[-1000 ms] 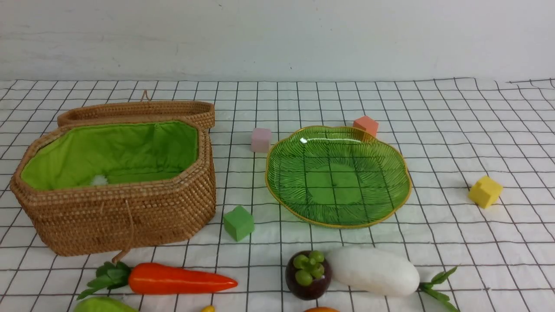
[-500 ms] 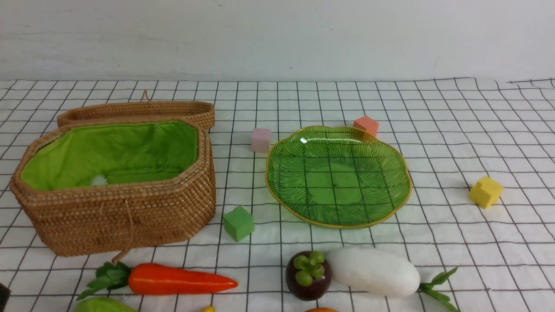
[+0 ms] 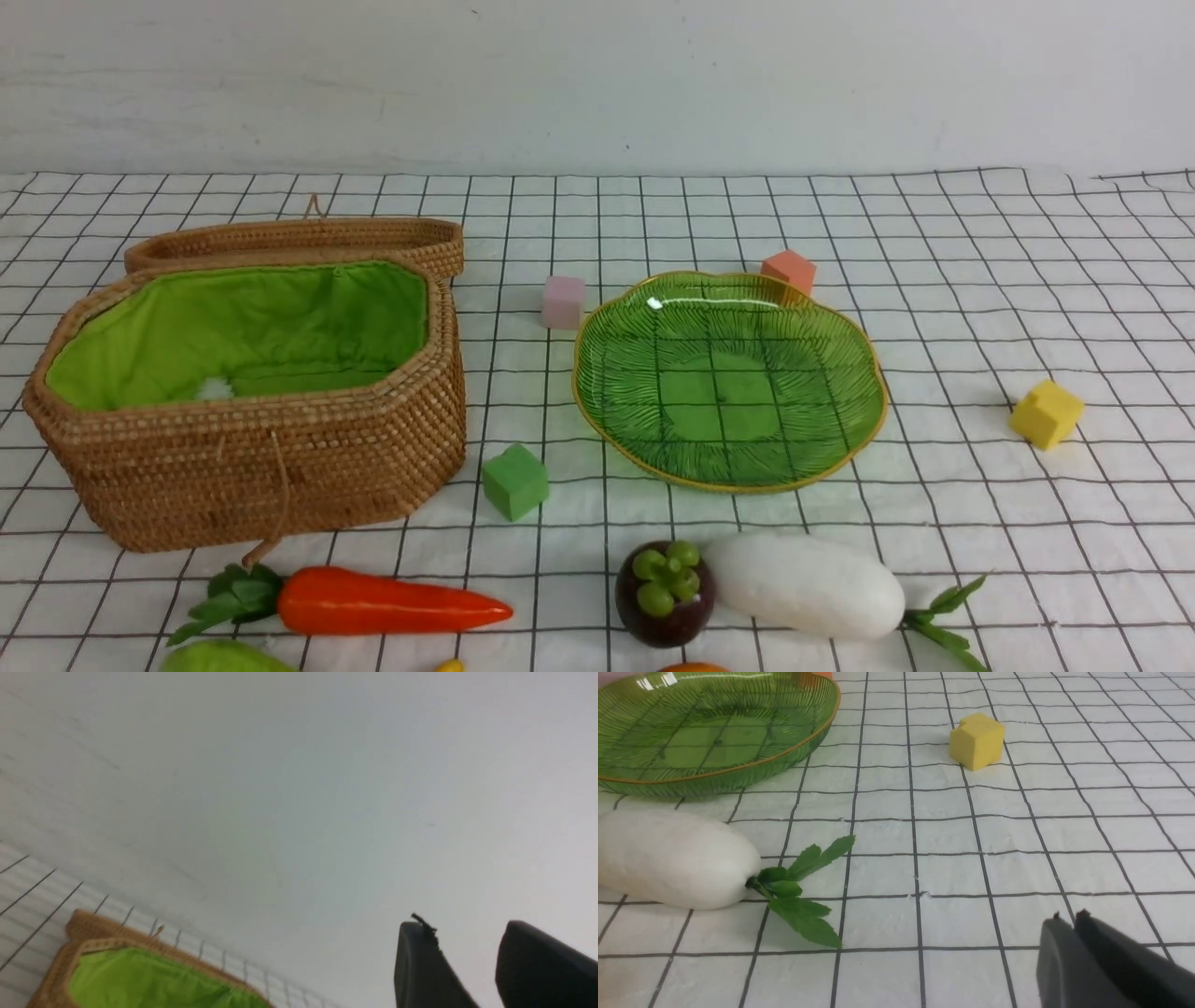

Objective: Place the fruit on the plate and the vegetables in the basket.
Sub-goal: Take a chayote with your left arm and place it on the basket on the left.

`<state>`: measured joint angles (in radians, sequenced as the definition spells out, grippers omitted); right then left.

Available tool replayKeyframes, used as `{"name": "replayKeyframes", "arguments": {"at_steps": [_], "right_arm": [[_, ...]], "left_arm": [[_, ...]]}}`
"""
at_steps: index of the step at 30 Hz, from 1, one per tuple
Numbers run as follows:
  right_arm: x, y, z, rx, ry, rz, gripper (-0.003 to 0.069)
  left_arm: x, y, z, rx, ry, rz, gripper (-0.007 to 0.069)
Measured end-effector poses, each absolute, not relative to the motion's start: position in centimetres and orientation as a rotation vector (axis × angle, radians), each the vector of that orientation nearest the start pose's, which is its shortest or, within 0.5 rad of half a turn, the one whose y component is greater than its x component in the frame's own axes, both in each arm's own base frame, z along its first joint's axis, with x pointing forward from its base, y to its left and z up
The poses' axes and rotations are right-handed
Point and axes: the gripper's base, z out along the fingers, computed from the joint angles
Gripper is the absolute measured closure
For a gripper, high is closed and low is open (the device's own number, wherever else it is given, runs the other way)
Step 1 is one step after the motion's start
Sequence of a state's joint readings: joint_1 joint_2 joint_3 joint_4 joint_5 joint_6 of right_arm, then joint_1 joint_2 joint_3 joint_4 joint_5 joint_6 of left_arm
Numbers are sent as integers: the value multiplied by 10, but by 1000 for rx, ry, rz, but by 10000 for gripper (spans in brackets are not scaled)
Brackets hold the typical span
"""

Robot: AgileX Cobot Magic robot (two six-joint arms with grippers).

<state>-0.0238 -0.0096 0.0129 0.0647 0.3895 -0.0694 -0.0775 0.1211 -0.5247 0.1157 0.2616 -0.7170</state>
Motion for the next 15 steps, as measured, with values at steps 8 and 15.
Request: {"name": "replayKeyframes", "arguments": {"at_steps": [8,15], "right_arm": [[52,1,174,-4,1876,0,603],[52,1,174,-4,1876,0,603]], "left_arm": [[69,4,363,-562,1864,-353,386],[108,1,323,-680,2206,-240,386]]}}
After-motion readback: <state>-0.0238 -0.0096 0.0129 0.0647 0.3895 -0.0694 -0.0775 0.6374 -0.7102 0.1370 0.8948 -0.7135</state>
